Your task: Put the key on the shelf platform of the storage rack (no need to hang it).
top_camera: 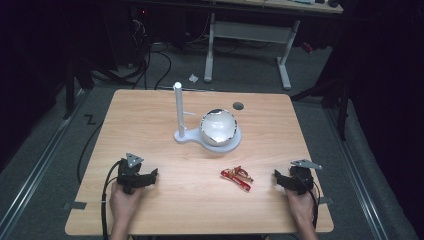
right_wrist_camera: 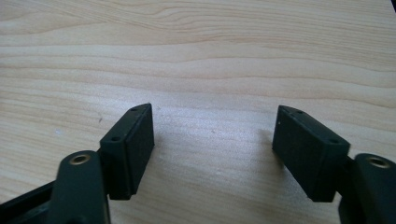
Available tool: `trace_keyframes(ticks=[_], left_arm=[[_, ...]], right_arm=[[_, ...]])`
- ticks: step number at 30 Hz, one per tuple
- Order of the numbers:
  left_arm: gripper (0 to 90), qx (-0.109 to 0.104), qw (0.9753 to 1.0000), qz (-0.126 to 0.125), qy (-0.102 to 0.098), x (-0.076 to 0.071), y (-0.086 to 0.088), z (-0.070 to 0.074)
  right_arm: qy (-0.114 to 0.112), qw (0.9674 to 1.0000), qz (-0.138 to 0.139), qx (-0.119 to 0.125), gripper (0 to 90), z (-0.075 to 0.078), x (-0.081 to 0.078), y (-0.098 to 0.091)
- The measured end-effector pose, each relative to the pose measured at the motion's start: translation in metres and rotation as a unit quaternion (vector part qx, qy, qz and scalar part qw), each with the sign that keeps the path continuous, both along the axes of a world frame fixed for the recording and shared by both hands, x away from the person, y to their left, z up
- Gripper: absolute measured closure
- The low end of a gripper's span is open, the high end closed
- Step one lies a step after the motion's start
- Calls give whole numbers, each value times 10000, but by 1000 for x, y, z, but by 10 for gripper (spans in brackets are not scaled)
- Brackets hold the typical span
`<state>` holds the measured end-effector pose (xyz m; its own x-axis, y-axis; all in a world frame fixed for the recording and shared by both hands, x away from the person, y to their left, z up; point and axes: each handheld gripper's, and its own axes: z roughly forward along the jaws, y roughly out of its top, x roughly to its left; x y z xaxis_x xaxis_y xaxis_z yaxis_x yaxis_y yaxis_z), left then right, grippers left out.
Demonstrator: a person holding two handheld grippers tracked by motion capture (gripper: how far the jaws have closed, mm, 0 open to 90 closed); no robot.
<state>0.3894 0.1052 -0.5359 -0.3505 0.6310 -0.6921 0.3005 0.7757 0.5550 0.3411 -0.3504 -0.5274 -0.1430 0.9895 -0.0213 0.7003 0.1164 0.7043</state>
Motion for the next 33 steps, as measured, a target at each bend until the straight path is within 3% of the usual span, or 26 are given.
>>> trace_keyframes(ticks=[6, 22, 33], left_arm=[[181, 35, 10000, -40, -14, 0, 1, 0], [181, 29, 10000, -34, -13, 0, 0, 0], [181, 33, 10000, -38, -13, 0, 0, 0]], right_arm=[[53, 9999, 107, 119, 345, 3, -3, 3], [-147, 9980, 509, 349, 343, 14, -17, 13], [-269, 9920, 1137, 477, 356, 26, -23, 42]])
